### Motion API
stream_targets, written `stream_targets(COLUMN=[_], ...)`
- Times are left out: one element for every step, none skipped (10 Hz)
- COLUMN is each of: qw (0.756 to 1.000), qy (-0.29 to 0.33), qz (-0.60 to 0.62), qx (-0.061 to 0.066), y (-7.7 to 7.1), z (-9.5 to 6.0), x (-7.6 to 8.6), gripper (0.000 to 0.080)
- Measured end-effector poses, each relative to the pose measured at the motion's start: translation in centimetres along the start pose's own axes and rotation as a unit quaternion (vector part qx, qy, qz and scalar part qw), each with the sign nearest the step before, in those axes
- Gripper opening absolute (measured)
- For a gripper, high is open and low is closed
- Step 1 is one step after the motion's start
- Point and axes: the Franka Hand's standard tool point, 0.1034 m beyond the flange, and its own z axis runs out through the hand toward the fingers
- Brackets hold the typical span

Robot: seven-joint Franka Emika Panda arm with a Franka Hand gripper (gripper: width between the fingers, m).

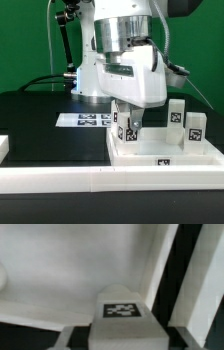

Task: Assemble square table

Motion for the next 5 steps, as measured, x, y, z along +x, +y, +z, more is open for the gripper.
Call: stream_targets(qw=[1.000, 1.000, 1.000, 1.000, 1.000], qy=[-0.003, -0.003, -0.003, -0.003, -0.003], qz=[0.019, 0.028, 0.019, -0.005, -0.024], qx=[0.002, 0.002, 0.002, 0.002, 0.000], y=[-0.01, -0.01, -0.01, 0.00, 0.05], z=[-0.01, -0.01, 0.01, 0.02, 0.04], x=[0.01, 0.03, 0.01, 0.00, -0.02], gripper=[0.0290, 0.0290, 0.0365, 0.0499, 0.0499])
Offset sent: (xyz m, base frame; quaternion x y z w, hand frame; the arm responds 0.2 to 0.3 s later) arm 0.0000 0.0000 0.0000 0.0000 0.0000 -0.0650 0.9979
